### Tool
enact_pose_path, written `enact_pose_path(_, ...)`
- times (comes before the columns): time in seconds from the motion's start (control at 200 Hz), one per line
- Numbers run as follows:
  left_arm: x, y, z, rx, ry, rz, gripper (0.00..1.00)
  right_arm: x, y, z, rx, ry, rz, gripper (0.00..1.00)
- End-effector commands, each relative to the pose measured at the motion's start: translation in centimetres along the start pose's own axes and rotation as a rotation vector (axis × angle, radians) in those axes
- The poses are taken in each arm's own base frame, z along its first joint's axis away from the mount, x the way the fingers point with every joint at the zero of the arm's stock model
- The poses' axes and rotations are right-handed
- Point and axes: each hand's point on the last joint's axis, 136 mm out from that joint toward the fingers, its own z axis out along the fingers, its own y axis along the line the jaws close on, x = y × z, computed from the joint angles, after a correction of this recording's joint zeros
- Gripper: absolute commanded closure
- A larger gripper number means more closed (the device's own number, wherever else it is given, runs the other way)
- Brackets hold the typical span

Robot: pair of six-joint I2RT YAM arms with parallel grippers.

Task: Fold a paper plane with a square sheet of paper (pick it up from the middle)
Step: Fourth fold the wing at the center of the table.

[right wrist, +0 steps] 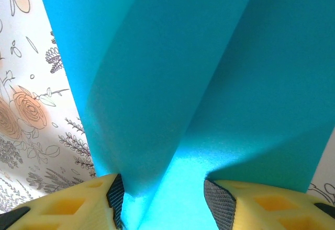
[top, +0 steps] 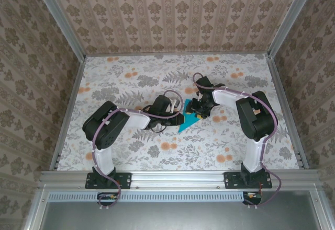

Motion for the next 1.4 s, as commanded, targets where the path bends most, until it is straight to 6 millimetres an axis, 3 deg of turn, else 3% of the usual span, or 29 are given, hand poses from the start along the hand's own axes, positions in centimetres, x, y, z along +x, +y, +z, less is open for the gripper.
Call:
enact_pose_path(0.0, -0.3, 0.8, 0.2, -0.034, 0.003, -0.004, 0.92, 4.3, -11.0, 5.0, 0.396, 0.142, 0.087, 0.45)
enact_pose_path(1.395, 0.5, 0.9, 0.2, -0.024, 0.025, -0.010, 0.89, 5.0, -12.1, 6.8, 0.454, 0.173, 0.050, 0.43)
